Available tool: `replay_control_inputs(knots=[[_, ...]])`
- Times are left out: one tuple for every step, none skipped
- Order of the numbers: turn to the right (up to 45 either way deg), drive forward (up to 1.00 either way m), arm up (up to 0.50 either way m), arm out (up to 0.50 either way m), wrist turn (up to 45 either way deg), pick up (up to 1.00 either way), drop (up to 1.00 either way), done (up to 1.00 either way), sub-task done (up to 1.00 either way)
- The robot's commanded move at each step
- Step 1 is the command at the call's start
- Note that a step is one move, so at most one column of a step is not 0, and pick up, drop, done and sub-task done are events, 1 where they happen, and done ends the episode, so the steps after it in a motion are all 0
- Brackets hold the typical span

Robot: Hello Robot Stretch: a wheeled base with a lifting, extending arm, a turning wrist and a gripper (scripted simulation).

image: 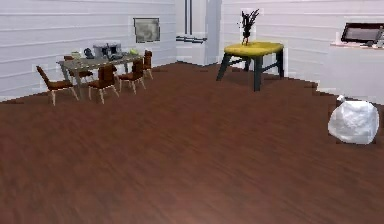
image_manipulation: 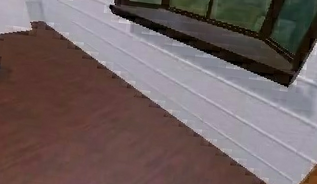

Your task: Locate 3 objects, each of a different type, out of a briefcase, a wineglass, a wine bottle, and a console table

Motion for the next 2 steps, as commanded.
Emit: replay_control_inputs(knots=[[0.0, 0.50, 0.00, 0.00, 0.0, 0.00, 0.00, 0.00, 0.00], [-24.0, 0.00, 0.00, 0.00, 0.0, 0.00, 0.00, 0.00, 0.00]])
